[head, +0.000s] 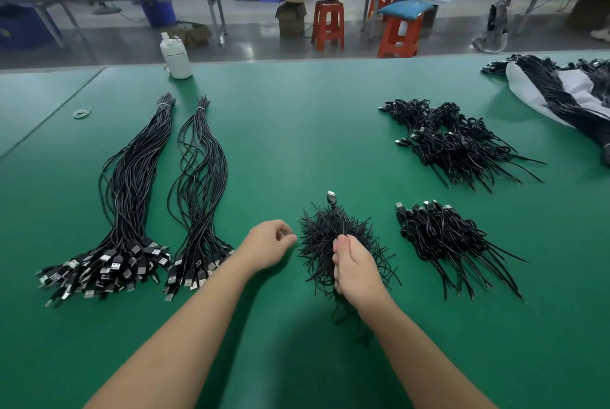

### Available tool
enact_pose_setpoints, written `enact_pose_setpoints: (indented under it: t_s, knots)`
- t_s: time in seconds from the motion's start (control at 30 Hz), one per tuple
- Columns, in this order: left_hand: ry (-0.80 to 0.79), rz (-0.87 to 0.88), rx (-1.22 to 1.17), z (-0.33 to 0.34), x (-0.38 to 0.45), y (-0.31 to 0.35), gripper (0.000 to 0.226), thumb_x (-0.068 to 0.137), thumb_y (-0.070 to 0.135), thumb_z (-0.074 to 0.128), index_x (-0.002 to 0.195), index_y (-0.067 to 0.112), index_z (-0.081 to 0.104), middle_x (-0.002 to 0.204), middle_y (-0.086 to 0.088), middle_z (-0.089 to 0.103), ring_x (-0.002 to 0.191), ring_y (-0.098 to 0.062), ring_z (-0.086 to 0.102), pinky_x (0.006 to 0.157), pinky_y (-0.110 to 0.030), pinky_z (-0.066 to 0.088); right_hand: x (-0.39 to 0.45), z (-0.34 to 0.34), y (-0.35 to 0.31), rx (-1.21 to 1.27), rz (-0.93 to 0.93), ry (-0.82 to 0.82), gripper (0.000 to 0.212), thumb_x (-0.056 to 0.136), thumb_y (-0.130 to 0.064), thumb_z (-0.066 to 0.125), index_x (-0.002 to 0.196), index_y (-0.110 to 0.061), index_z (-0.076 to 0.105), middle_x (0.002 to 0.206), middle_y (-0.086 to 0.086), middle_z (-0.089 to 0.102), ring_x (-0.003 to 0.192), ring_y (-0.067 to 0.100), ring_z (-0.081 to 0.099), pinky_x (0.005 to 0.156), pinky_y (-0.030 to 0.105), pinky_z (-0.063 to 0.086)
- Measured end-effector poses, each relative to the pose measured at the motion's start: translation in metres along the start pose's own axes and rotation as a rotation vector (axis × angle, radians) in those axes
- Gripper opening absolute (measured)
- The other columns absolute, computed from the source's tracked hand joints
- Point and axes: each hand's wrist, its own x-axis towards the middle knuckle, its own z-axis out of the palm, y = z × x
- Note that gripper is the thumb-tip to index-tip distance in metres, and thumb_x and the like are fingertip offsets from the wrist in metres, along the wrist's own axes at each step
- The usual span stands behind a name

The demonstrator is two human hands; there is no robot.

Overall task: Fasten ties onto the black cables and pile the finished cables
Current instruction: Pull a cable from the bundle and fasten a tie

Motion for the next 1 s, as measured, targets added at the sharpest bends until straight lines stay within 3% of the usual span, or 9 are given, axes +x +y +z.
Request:
enact_pose_setpoints:
  t_s: [0.07, 0.23, 0.4, 0.6, 0.7, 0.8, 0.9, 1.0]
  knots:
    - [-0.016, 0.016, 0.054, 0.011, 0.002, 0.003, 0.016, 0.094, 0.039, 0.063, 0.101, 0.025, 0.065, 0.090, 0.013, 0.061, 0.086, -0.008, 0.059, 0.077, -0.026, 0.043, 0.000, -0.004, 0.002, 0.006, 0.016, 0.009, 0.037, 0.107, -0.040, 0.029, 0.083, -0.019, 0.048, 0.072, -0.004, 0.043, 0.064, 0.016, 0.039, 0.066, 0.038, 0.038]
    - [0.119, 0.024, 0.141, 0.027, 0.006, 0.010, 0.016, 0.092, 0.033, 0.065, 0.078, 0.031, 0.059, 0.078, 0.010, 0.062, 0.081, -0.019, 0.062, 0.071, -0.028, 0.047, -0.003, -0.007, 0.005, 0.019, 0.015, -0.005, 0.035, 0.107, -0.036, 0.030, 0.081, -0.020, 0.047, 0.074, -0.006, 0.045, 0.065, 0.010, 0.042, 0.073, 0.037, 0.040]
    - [0.237, 0.118, 0.233, 0.025, -0.001, 0.006, 0.012, 0.095, 0.035, 0.060, 0.088, 0.031, 0.068, 0.073, 0.015, 0.061, 0.069, -0.012, 0.056, 0.058, -0.024, 0.039, -0.005, -0.009, 0.009, -0.006, 0.008, -0.013, 0.035, 0.107, -0.036, 0.030, 0.081, -0.021, 0.047, 0.074, -0.004, 0.046, 0.065, 0.013, 0.042, 0.070, 0.038, 0.041]
    - [0.335, 0.243, 0.316, 0.020, -0.021, -0.001, 0.017, 0.095, 0.032, 0.050, 0.092, 0.025, 0.065, 0.088, 0.010, 0.065, 0.077, -0.014, 0.060, 0.066, -0.029, 0.050, -0.008, -0.010, 0.013, -0.044, -0.006, -0.008, 0.037, 0.106, -0.040, 0.030, 0.081, -0.018, 0.047, 0.070, -0.002, 0.044, 0.062, 0.015, 0.041, 0.064, 0.038, 0.042]
    - [0.350, 0.201, 0.212, 0.018, -0.038, -0.004, 0.013, 0.092, 0.029, 0.053, 0.084, 0.023, 0.062, 0.082, 0.010, 0.063, 0.073, -0.013, 0.059, 0.067, -0.032, 0.051, -0.011, -0.009, 0.013, 0.011, 0.003, -0.029, 0.040, 0.107, -0.040, 0.031, 0.086, -0.014, 0.052, 0.065, -0.001, 0.046, 0.053, 0.013, 0.042, 0.058, 0.033, 0.043]
    - [0.357, 0.092, -0.144, 0.016, -0.057, 0.001, 0.014, 0.086, 0.021, 0.061, 0.072, 0.023, 0.061, 0.069, 0.007, 0.064, 0.061, -0.012, 0.055, 0.062, -0.029, 0.046, -0.016, -0.007, 0.008, 0.077, -0.005, -0.103, 0.036, 0.107, -0.039, 0.032, 0.097, -0.020, 0.061, 0.064, -0.005, 0.053, 0.050, 0.012, 0.047, 0.056, 0.023, 0.044]
    - [0.181, 0.027, -0.501, 0.014, -0.078, 0.015, 0.014, 0.081, 0.017, 0.064, 0.067, 0.016, 0.065, 0.062, 0.000, 0.060, 0.057, -0.012, 0.047, 0.059, -0.029, 0.039, -0.022, 0.001, 0.001, 0.099, -0.046, -0.139, 0.033, 0.107, -0.035, 0.034, 0.093, -0.019, 0.059, 0.073, 0.000, 0.055, 0.059, 0.008, 0.047, 0.062, 0.025, 0.041]
    - [0.032, 0.068, -0.493, 0.012, -0.094, 0.023, 0.016, 0.080, 0.014, 0.063, 0.065, 0.018, 0.064, 0.059, 0.003, 0.055, 0.056, -0.013, 0.044, 0.058, -0.027, 0.035, -0.027, 0.007, -0.005, 0.013, -0.139, -0.098, 0.029, 0.108, -0.029, 0.035, 0.084, -0.020, 0.051, 0.081, 0.003, 0.051, 0.071, 0.012, 0.046, 0.074, 0.034, 0.040]
